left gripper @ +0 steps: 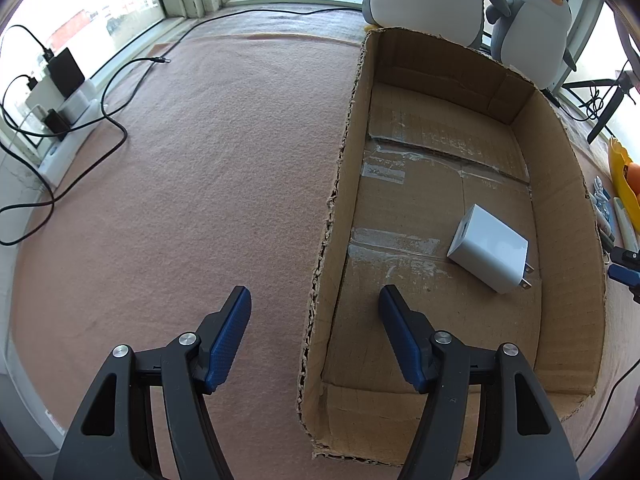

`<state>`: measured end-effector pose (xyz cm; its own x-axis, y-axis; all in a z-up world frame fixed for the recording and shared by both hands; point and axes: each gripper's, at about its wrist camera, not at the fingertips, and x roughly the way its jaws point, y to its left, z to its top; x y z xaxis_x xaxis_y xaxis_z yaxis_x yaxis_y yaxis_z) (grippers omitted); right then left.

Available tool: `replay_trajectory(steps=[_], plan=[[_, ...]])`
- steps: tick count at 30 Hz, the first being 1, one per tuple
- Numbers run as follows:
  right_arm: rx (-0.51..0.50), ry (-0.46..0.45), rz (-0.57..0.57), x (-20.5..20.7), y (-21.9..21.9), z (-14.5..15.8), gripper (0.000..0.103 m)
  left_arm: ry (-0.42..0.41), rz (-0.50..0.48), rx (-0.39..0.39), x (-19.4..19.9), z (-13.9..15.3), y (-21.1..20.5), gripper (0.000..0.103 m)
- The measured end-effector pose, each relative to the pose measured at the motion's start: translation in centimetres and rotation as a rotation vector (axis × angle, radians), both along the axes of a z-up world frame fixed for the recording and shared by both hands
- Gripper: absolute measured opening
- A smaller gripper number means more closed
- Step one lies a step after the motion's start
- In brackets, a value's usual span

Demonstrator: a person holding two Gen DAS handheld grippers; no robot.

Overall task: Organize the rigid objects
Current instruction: 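Move the right gripper to the keys and pinch the key ring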

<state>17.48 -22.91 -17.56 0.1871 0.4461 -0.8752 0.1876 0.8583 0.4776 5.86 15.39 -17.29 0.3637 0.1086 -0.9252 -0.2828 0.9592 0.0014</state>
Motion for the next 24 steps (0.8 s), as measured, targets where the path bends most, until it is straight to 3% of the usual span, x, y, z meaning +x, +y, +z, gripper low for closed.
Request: replay_trajectory(steps=[8,24], plan=[[0.027,0.005,-0.011,0.55,0.1,-0.16,0.022,-0.001,-0.003,0.008,0.05,0.17,-0.23,0.066],[-0.026,-0.012,0.011,0.68,0.51,-0.53,0.004,-0.002,-0.003,0.005,0.05,0.21,-0.2,0.066]])
